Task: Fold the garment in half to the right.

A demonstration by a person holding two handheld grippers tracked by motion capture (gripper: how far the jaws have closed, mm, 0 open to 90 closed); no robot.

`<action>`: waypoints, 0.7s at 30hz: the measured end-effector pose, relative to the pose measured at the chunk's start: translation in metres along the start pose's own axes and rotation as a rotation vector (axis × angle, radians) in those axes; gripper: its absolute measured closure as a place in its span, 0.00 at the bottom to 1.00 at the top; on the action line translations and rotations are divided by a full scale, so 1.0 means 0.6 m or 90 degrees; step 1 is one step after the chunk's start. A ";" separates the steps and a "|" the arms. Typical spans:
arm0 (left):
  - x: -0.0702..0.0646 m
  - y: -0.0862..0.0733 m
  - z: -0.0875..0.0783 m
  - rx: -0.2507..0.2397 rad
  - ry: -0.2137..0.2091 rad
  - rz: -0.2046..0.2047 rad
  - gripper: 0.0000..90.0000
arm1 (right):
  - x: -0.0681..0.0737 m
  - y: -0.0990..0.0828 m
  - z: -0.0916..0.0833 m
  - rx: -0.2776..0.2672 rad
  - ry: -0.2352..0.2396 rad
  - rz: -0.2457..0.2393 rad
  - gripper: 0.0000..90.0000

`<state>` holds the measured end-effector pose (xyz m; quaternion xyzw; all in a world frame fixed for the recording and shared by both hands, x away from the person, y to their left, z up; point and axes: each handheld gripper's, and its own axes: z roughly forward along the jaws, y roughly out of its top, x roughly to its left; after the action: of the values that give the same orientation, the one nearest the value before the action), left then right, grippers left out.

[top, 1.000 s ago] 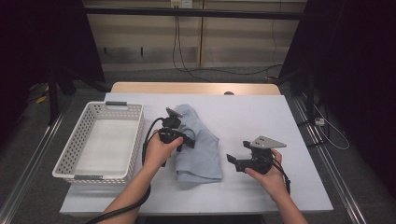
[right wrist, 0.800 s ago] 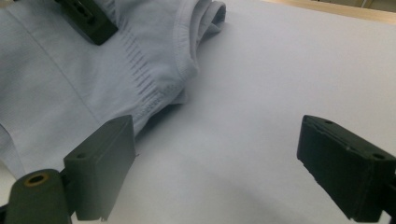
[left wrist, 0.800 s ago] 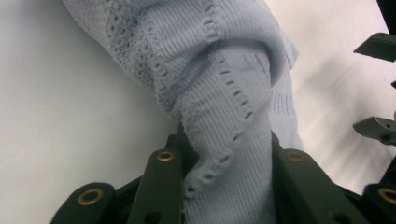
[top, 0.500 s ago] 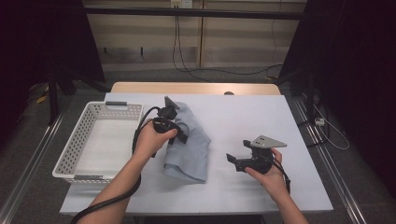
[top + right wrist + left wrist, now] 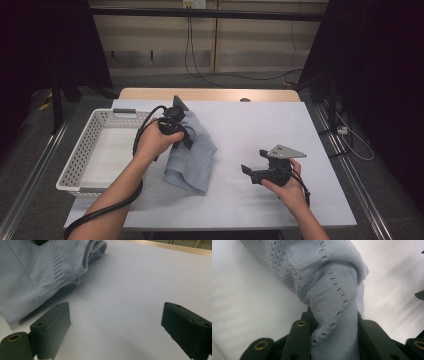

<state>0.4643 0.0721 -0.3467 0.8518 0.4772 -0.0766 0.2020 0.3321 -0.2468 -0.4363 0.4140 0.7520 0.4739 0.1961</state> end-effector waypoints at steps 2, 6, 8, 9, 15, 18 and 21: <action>0.002 0.002 -0.004 0.006 0.008 0.006 0.80 | 0.001 0.000 0.001 0.000 0.002 -0.001 0.09; 0.001 0.005 -0.010 0.020 0.024 0.013 0.80 | 0.003 0.001 0.002 0.000 0.003 -0.004 0.08; -0.001 0.007 -0.012 0.024 0.036 0.020 0.80 | 0.003 0.001 0.001 -0.002 0.005 -0.004 0.08; -0.002 0.008 -0.013 0.027 0.042 0.024 0.80 | 0.004 0.001 0.000 -0.002 0.006 -0.005 0.08; -0.007 0.015 -0.020 0.036 0.057 0.036 0.81 | 0.002 0.001 -0.001 -0.003 0.005 -0.007 0.08; -0.012 0.017 -0.025 0.039 0.069 0.048 0.81 | 0.002 0.001 -0.001 -0.003 0.006 -0.007 0.08; -0.015 0.020 -0.029 0.044 0.073 0.056 0.81 | 0.003 0.001 -0.001 -0.003 0.009 -0.008 0.07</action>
<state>0.4683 0.0667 -0.3245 0.8814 0.4473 -0.0352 0.1481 0.3312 -0.2456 -0.4352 0.4053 0.7547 0.4776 0.1950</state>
